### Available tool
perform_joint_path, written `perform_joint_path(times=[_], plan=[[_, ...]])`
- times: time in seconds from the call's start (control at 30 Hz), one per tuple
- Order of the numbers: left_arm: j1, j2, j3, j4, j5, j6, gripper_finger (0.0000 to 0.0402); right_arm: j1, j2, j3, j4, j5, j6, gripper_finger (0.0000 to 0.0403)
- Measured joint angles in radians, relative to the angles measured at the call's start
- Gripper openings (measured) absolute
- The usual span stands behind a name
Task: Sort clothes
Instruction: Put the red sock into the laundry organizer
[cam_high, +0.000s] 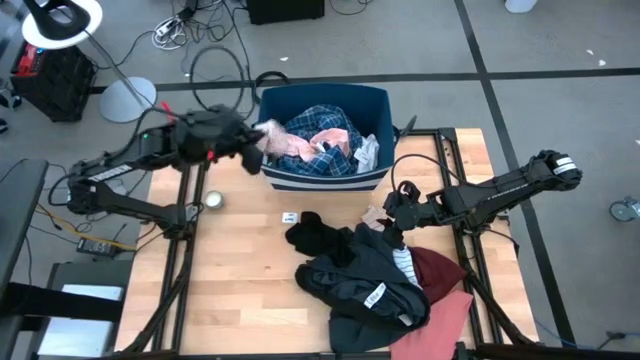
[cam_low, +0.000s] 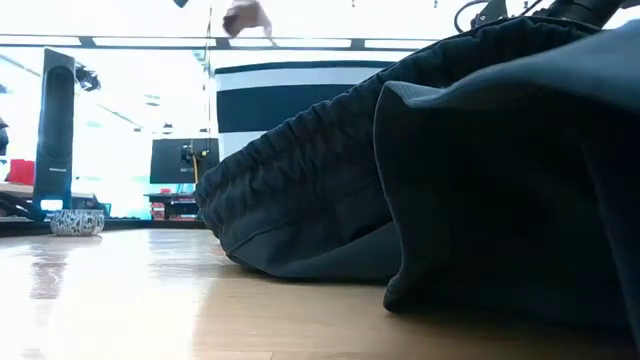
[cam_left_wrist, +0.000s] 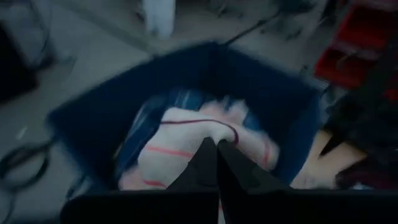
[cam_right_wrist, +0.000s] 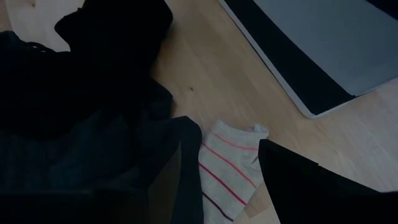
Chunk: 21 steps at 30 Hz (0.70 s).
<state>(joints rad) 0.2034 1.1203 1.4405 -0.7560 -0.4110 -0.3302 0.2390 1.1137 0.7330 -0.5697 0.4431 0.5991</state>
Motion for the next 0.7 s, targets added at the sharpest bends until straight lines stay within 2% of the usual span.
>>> perform_joint_path(times=[0.23,0.33,0.53,0.7], plan=[[0.032,0.183,0.025,0.180,0.115,0.180,0.0005,0.000,0.000,0.000,0.000,0.000,-0.005,0.0217],[0.039,0.276,0.025,0.232,0.118,0.197,0.0016,0.000,0.000,0.000,0.000,0.000,-0.007,0.0217],[0.093,0.410,0.023,0.287,0.196,0.191,0.0061,0.000,0.000,0.000,-0.004,0.000,-0.008,0.0217],[0.151,0.417,0.023,0.281,0.264,0.167,0.0106,0.000,0.000,0.000,-0.013,0.000,-0.009,0.0217]])
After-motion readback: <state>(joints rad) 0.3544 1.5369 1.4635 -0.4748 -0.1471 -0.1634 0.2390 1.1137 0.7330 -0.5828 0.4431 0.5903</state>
